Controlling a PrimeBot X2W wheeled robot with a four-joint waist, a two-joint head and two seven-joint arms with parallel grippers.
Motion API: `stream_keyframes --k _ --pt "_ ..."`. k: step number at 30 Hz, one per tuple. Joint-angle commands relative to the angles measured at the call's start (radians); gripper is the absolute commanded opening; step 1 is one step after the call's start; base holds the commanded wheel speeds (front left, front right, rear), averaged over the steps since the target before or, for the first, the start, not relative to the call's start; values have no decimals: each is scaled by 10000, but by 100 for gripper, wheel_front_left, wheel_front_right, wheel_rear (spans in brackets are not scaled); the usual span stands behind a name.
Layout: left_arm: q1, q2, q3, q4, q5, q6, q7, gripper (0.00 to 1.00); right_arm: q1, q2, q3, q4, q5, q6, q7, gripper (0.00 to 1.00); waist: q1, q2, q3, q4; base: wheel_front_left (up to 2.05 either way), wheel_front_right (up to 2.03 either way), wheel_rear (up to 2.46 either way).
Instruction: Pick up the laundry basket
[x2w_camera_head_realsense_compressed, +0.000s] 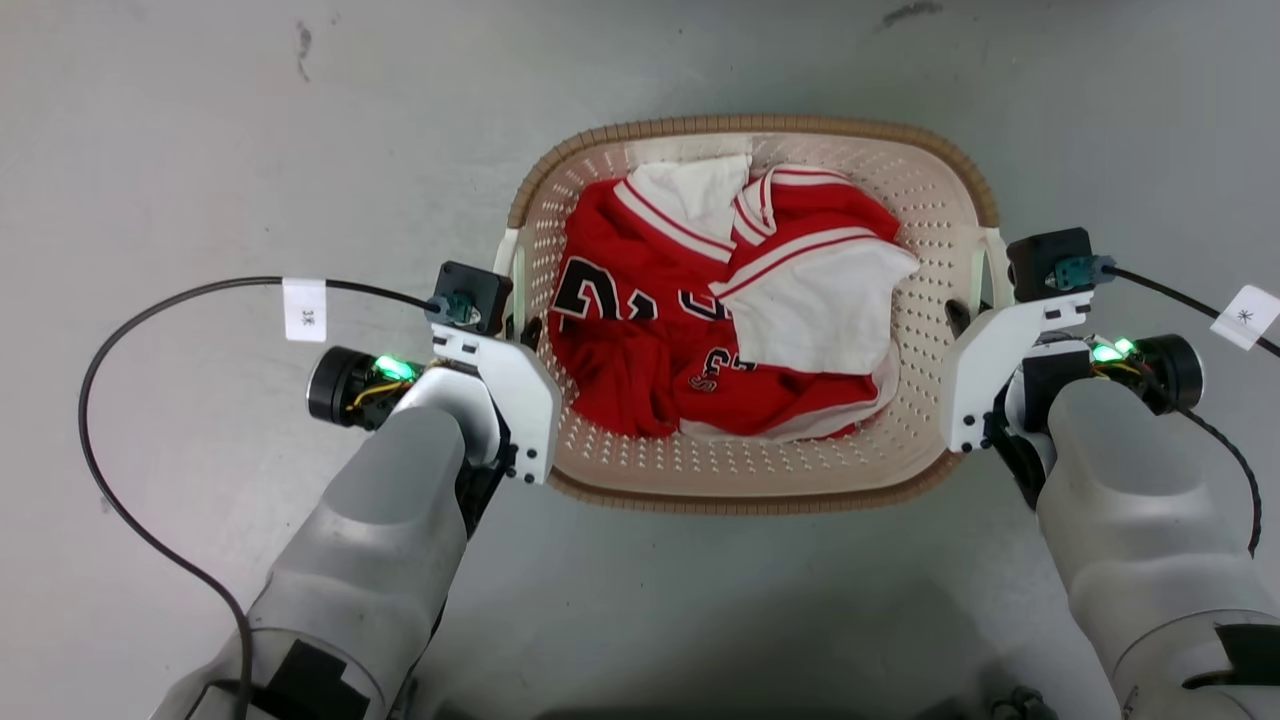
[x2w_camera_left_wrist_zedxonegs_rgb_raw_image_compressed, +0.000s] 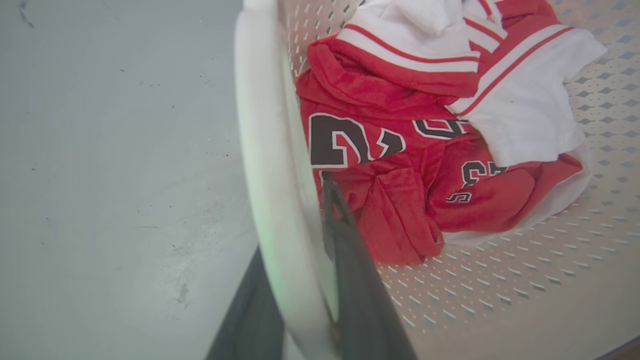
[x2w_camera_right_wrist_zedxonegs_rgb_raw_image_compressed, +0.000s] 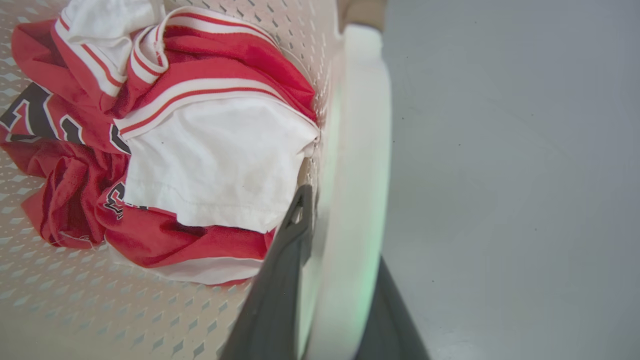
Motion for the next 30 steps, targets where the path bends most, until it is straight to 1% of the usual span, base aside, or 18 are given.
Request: stream_keyframes --k 1,6,11,18,24,30 --pt "179 42 -257 -59 -156 -26 105 0 28 -68 20 31 -87 -17 45 0 -1 0 -262 -13 0 0 0" --pt "613 93 -696 -300 -735 -42 337 0 292 -64 141 168 -84 -17 331 0 -1 0 -947 -35 0 0 0" --pt "1182 411 -1387 -617 -1444 -51 987 0 482 -67 655 276 405 -17 1008 0 -1 0 -2000 -167 0 0 0" --pt "1813 1187 -2436 -1354 -2578 -38 2090 0 967 -108 1960 340 1165 -19 2491 0 -1 0 -3700 -460 0 0 0" --pt "2315 1723 -3188 -2283 -3934 -41 3334 0 1398 -102 3420 349 2555 -14 3832 0 -1 0 -5258 -507 0 0 0" --pt "2639 2313 -3925 -3235 -5105 -66 4203 0 1668 -95 4526 184 3623 -12 4714 0 -1 0 -6632 -522 0 0 0"
